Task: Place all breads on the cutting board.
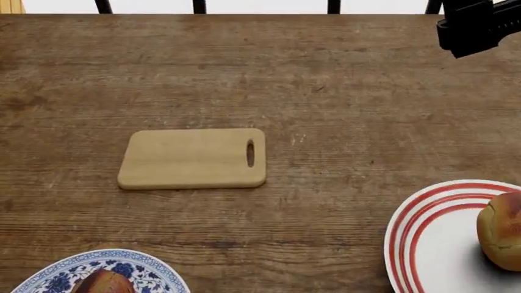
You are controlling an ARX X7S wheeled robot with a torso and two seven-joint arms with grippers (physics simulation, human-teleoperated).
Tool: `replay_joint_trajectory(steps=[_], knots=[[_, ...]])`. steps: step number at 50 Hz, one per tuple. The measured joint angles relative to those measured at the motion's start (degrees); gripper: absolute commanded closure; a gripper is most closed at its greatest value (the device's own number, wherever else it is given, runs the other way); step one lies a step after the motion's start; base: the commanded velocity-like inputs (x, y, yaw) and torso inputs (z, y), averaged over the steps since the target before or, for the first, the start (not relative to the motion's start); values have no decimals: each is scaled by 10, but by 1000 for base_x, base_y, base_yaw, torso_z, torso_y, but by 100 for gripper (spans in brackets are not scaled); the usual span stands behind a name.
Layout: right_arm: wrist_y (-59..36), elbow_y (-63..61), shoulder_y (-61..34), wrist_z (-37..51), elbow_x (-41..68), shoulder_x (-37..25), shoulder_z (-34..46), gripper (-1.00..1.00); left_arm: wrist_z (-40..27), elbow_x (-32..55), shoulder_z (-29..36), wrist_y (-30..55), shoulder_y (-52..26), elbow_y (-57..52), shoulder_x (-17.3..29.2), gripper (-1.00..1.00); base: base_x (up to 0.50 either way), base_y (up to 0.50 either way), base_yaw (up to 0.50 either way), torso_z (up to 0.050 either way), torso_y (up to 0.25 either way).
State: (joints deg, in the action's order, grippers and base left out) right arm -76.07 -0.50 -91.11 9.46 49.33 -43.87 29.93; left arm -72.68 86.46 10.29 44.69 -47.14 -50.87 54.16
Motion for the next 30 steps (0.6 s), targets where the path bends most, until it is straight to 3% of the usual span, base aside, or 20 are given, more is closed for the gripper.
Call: replay_joint_trajectory(steps=[15,30], knots=[[3,139,-71,-113,-69,2,133,-100,-4,5,-3,-3,5,-3,5,-100,0,0,0,0,0],[-29,200,-92,-173,-79,-5,192,-100,-4,5,1,-1,6,0,7,-100,0,0,0,0,0]])
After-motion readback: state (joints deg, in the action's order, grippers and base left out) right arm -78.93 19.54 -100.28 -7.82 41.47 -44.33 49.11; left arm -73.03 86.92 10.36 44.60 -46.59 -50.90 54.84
